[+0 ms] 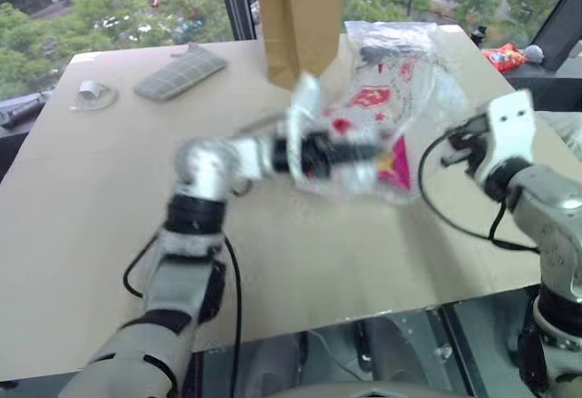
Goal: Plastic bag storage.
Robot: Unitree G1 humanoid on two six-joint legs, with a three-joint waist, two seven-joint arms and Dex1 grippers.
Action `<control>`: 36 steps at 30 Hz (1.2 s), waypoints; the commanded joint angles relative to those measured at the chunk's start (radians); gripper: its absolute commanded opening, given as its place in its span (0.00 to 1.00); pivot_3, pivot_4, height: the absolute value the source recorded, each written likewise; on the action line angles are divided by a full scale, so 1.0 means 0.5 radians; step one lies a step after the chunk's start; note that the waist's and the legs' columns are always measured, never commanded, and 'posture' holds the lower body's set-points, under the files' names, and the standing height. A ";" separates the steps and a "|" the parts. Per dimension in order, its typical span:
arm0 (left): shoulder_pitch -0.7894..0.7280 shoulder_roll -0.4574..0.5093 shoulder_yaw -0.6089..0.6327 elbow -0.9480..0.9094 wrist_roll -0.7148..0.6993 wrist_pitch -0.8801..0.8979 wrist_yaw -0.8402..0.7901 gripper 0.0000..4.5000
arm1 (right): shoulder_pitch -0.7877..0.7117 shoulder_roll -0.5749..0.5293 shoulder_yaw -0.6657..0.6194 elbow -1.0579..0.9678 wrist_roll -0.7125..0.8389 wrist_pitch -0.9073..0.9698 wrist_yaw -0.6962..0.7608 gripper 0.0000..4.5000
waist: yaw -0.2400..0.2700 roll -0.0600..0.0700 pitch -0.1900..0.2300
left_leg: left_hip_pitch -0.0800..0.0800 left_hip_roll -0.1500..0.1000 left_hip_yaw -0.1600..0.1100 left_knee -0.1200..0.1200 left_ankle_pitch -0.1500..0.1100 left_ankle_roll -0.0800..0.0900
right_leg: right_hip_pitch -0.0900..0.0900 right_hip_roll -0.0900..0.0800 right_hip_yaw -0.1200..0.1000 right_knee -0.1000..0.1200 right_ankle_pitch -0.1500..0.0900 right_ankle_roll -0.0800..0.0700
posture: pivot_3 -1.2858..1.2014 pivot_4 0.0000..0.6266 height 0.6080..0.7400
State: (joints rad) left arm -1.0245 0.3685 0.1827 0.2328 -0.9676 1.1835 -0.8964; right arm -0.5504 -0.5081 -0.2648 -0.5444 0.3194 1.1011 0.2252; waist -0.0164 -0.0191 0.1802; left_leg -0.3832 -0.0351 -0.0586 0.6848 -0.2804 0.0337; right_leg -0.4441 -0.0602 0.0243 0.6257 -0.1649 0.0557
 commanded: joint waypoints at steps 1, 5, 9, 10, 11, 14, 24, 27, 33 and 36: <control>-0.279 0.016 0.167 0.294 0.089 -0.260 0.142 0.01 | -0.338 -0.096 -0.123 0.233 0.025 -0.304 0.088 0.00 | 0.002 0.000 0.000 | 0.000 -0.001 0.000 -0.001 0.000 0.000 | 0.000 0.000 0.000 -0.001 0.000 0.000 | 0.52 0.24 1.00; -0.644 0.013 0.183 0.772 0.397 -0.756 0.297 0.01 | -0.826 -0.168 -0.145 0.679 0.065 -0.512 0.165 0.00 | 0.006 0.000 0.000 | -0.001 -0.005 0.003 -0.004 0.002 -0.004 | -0.001 -0.003 -0.001 -0.003 0.001 -0.001 | 0.52 0.24 1.00; -0.922 0.027 0.247 1.114 0.541 -1.073 0.390 0.01 | -1.243 -0.252 -0.099 1.022 0.081 -0.612 0.241 0.00 | 0.004 0.000 0.000 | -0.009 -0.007 0.004 -0.009 0.005 -0.009 | -0.010 -0.007 -0.002 -0.005 0.001 -0.001 | 0.52 0.24 1.00; -0.978 0.039 0.272 1.180 0.555 -1.124 0.409 0.01 | -1.329 -0.272 -0.087 1.087 0.080 -0.625 0.251 0.00 | 0.004 0.000 0.000 | -0.013 -0.008 0.003 -0.012 0.005 -0.009 | -0.013 -0.009 -0.003 -0.007 0.001 -0.001 | 0.52 0.24 1.00; -1.022 0.047 0.296 1.239 0.572 -1.183 0.441 0.01 | -1.398 -0.293 -0.079 1.140 0.074 -0.637 0.253 0.00 | 0.004 0.000 0.000 | -0.016 -0.008 0.002 -0.015 0.005 -0.009 | -0.016 -0.009 -0.004 -0.007 0.001 -0.001 | 0.52 0.24 1.00; -1.061 0.045 0.297 1.363 0.669 -1.337 0.515 0.01 | -1.447 -0.360 -0.045 1.192 0.023 -0.654 0.245 0.00 | 0.003 0.000 0.000 | -0.034 -0.010 0.000 -0.020 0.005 -0.010 | -0.035 -0.015 -0.004 -0.006 0.001 0.000 | 0.52 0.24 1.00; -0.087 -0.078 -0.222 0.417 1.027 -1.407 0.340 0.01 | -0.257 -0.238 -0.128 0.020 0.153 -0.107 0.076 0.00 | 0.004 0.001 -0.003 | -0.038 -0.012 0.001 -0.025 0.005 -0.008 | -0.044 -0.024 -0.005 0.000 -0.002 0.004 | 0.52 0.24 1.00; 0.272 -0.088 -0.253 0.014 1.000 -1.402 0.345 0.13 | 0.184 -0.198 -0.018 -0.302 0.084 -0.123 0.033 0.13 | -0.007 0.001 -0.003 | -0.054 -0.011 0.005 -0.020 0.005 -0.009 | -0.063 -0.024 0.000 0.005 -0.003 0.005 | 0.52 0.24 1.00; 0.660 -0.028 -0.262 -0.427 0.964 -1.278 0.356 0.73 | 0.708 -0.196 -0.008 -0.491 0.015 -0.258 0.082 0.74 | 0.010 0.002 -0.002 | -0.050 -0.013 0.009 0.007 0.005 -0.008 | -0.059 -0.023 0.004 0.019 0.003 0.008 | 0.52 0.24 1.00; 0.889 0.079 -0.242 -0.661 0.970 -1.295 0.331 0.99 | 1.061 -0.223 -0.129 -0.651 0.075 -0.361 0.241 0.99 | 0.007 0.004 -0.003 | 0.002 -0.009 0.004 -0.003 -0.001 0.002 | 0.003 -0.017 -0.003 -0.002 0.002 0.008 | 0.52 0.24 1.00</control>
State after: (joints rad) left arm -0.6091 0.3832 0.0470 -0.0099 -0.4820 0.5461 -0.7164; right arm -0.0608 -0.6070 -0.2635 -0.7892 0.3398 0.9664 0.2992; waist -0.0129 -0.0168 0.1789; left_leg -0.3758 -0.0377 -0.0568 0.6833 -0.2821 0.0369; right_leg -0.4357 -0.0678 0.0222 0.6228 -0.1665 0.0633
